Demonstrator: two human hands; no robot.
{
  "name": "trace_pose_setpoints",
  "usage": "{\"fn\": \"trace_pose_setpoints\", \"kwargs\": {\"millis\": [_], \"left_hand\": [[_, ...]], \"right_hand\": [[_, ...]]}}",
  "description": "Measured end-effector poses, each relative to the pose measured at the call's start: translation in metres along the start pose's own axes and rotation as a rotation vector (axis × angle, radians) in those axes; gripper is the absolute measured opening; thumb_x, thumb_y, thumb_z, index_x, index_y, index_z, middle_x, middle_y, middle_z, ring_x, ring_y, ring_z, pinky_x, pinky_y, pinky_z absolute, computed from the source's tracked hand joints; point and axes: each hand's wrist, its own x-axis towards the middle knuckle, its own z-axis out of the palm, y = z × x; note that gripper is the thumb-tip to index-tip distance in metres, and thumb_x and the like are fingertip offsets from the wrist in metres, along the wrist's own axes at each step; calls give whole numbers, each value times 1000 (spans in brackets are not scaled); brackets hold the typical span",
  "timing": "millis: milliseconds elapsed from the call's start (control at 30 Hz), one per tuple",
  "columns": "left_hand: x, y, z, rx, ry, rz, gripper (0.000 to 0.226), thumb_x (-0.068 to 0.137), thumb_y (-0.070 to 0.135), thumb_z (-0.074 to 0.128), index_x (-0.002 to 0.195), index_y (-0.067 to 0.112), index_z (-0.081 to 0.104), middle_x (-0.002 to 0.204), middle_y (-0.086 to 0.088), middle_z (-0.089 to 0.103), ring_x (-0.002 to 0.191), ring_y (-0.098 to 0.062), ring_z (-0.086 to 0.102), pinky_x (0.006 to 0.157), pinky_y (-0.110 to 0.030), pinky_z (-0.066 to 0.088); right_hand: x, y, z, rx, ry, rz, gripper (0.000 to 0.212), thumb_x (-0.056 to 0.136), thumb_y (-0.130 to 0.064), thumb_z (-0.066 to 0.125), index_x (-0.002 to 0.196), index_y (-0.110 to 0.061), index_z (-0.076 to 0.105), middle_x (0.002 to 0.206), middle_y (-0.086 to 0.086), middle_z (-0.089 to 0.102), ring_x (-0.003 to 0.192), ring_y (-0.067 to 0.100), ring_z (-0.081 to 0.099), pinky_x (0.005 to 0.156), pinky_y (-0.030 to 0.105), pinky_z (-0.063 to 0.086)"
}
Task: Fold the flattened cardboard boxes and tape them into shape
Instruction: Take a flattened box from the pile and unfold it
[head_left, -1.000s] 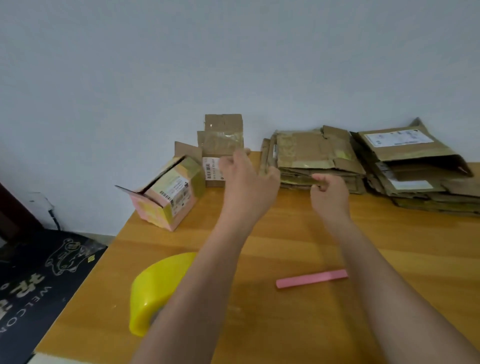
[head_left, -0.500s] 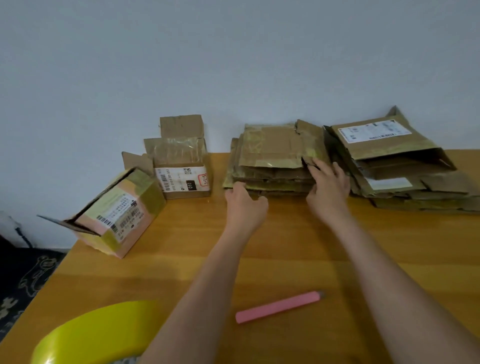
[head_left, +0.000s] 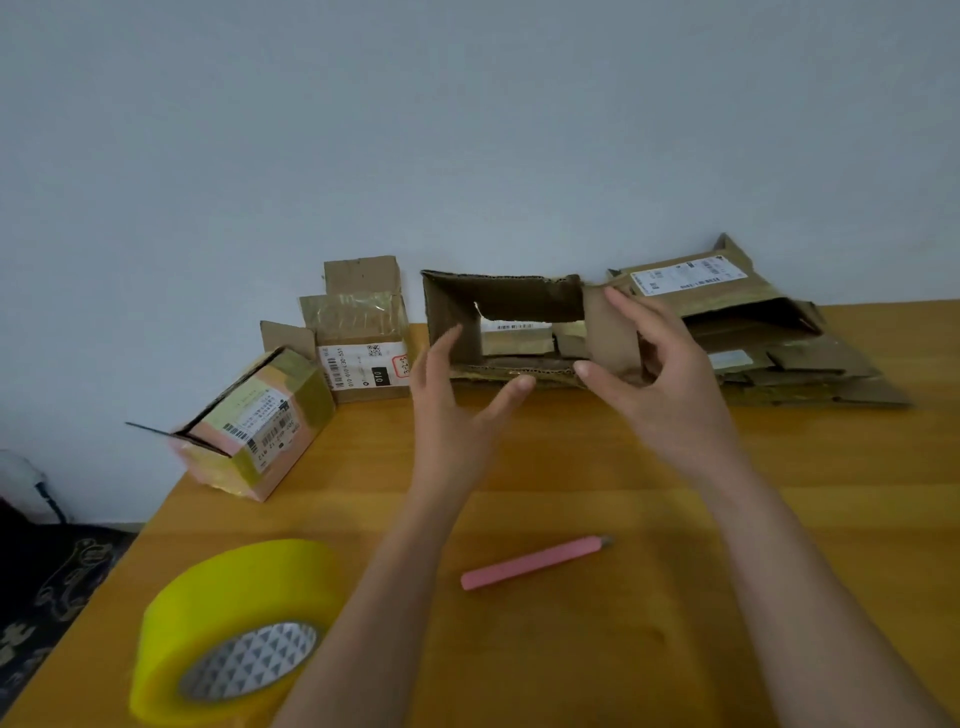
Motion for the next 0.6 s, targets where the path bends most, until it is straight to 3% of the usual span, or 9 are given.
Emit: {"fn": "trace_pose_setpoints", "kwargs": {"millis": [100,133,200,267,333,400,500,600], "left_hand": [[-21,6,-13,93,35,-4,35,74,48,73,97,28,56,158,-2,28,149,-18,15,119,-39,25],[-28,6,-17,116,41,18,26,78,40,75,86,26,54,157,-1,31,149,-17,15,118,-34,25],[-40,8,-24,150,37,92,26,82,28,75,77,23,50,144,-3,46,141,-16,30,104,-9,28],[-52,11,-30,177,55,193,27,83,23,75,76,21,48,127,-5,54,122,-12,43,88,1,33],[-62,13,-36,207,90,284,26,81,26,76,77,22,51,136,-6,49,127,-14,40,97,-16,43],[-70,15,-41,253,110,328,25,78,30,77,78,24,53,143,-7,40,133,-26,40,98,-36,49],[-75,16,-45,355,120,348,26,75,36,78,78,23,55,135,-7,41,125,-25,45,85,-25,49],[-72,12,-47,396,89,357,30,74,39,79,90,21,61,130,-3,44,116,-15,45,79,-10,37]], "right_hand": [[-16,-10,-8,-1,9,48,67,84,-56,63,143,-33,44,136,-20,43,126,3,45,100,28,50],[-21,-13,-11,1,-2,72,71,82,-66,59,143,-33,44,135,-20,43,127,5,44,102,35,49],[-29,-15,-13,20,-27,104,82,75,-78,55,144,-35,42,135,-23,42,130,6,42,105,43,46],[-38,-18,-15,5,-62,103,89,73,-80,54,147,-34,37,140,-24,38,134,4,37,111,42,40],[-46,-23,-14,-49,-126,98,91,77,-76,56,152,-30,29,146,-21,32,135,0,31,113,33,34],[-51,-26,-10,-150,-199,101,98,73,-70,56,155,-27,21,150,-17,24,135,-1,25,106,24,29],[-55,-25,-2,-263,-272,102,105,69,-68,58,156,-29,14,153,-17,15,132,-1,19,101,23,25],[-56,-20,6,-253,-265,73,99,72,-62,66,154,-37,15,150,-17,14,129,-1,20,102,23,27]]}}
